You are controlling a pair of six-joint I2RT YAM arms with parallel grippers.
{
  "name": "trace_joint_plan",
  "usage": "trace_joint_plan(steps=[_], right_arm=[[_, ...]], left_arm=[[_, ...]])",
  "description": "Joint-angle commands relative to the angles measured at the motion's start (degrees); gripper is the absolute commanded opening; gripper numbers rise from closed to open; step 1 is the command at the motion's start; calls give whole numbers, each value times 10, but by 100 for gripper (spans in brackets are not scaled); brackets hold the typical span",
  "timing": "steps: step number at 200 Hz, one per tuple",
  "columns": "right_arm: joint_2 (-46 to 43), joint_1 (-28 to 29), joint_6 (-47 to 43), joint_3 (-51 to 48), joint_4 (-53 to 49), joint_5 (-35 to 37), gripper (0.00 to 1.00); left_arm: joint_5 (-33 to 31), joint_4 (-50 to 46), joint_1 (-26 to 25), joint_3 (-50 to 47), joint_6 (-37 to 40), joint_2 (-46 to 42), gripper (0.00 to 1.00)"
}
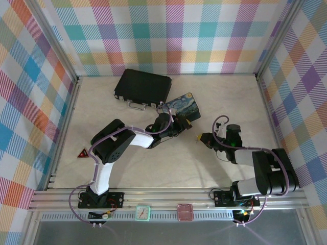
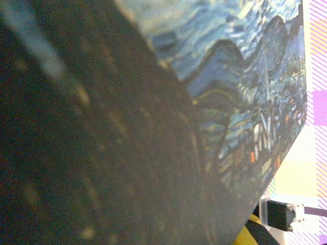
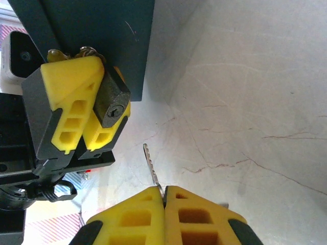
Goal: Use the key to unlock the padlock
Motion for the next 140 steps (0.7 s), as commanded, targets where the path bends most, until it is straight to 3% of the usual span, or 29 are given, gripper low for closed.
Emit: trace_joint_plan(steps=[1,36,140], right_arm=[[32,-3,38,-3,117,-33,0],[65,-3,76,5,196,-75,0],[127,-2,98,22,239,-91,0]], left_arm=[[17,42,6,-6,-16,2,0],[14,42,9,-3,-15,3,0],[15,53,8,6,-21,20,0]])
